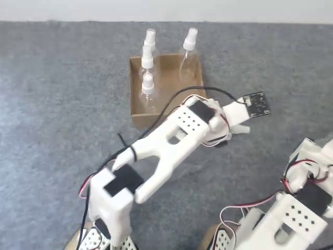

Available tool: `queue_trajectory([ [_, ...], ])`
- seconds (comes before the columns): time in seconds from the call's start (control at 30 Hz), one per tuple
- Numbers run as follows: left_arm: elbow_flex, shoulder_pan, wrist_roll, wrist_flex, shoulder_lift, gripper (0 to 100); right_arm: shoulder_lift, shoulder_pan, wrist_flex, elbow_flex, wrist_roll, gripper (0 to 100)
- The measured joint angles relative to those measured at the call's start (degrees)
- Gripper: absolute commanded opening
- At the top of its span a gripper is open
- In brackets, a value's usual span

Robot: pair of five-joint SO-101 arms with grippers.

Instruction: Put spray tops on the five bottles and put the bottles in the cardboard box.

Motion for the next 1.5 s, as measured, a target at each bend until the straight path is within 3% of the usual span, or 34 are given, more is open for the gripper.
queue_trajectory([
  [0.57, -26.3, 2.6, 0.0, 0.8, 25.2, 21, 0.0, 0.0, 0.0, 0.0, 0.0, 10.0],
  [0.8, -38.2, 2.6, -0.1, 9.7, 32.0, 9, 0.0, 0.0, 0.0, 0.0, 0.0, 10.0],
  [1.03, -52.0, 2.7, 0.2, 20.7, 38.2, 5, 0.0, 0.0, 0.0, 0.0, 0.0, 10.0],
  [1.33, -67.4, 2.9, 0.0, 34.2, 44.9, 6, 0.0, 0.0, 0.0, 0.0, 0.0, 10.0],
  [1.5, -73.8, 2.9, 0.1, 35.6, 47.0, 19, 0.0, 0.0, 0.0, 0.0, 0.0, 10.0],
])
